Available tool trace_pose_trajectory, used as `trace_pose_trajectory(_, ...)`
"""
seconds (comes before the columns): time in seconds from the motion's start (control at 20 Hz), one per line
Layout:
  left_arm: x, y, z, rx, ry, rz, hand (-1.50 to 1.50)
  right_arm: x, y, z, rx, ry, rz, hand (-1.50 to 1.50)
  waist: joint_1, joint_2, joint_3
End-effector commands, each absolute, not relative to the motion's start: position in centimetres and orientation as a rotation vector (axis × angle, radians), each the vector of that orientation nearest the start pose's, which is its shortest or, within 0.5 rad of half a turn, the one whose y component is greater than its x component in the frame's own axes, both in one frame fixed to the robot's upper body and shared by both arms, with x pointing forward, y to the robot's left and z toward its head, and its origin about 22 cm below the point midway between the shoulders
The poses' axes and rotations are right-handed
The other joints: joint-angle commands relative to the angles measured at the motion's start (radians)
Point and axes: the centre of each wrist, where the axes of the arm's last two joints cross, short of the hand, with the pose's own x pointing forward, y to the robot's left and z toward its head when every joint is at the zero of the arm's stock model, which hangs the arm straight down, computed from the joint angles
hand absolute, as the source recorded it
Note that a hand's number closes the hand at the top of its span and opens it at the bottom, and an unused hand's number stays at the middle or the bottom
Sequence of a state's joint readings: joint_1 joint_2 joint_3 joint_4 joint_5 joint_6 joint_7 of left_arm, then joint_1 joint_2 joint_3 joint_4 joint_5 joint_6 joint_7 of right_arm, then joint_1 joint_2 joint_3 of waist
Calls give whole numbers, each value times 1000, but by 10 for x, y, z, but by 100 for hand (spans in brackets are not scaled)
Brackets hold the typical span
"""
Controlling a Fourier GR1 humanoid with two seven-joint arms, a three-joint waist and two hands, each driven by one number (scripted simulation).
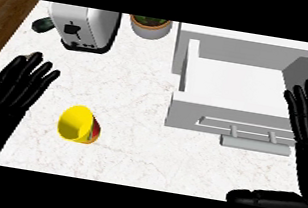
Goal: Pick up the cup, place it into the drawer and close the drawer
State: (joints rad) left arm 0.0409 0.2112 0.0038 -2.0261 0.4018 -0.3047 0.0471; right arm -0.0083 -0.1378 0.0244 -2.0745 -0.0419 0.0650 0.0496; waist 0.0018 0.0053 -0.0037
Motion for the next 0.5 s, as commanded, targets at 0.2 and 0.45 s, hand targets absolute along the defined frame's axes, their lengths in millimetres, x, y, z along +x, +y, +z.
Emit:
trace_pose_trajectory(0.2,250,313,67,-574,-1784,-200,-150,250,-241,118,65,-1946,264,-150,-4,-1,3)
trace_pose_trajectory(0.45,234,321,59,-485,-1734,-204,-150,263,-241,120,63,-1967,246,-150,2,-5,4)
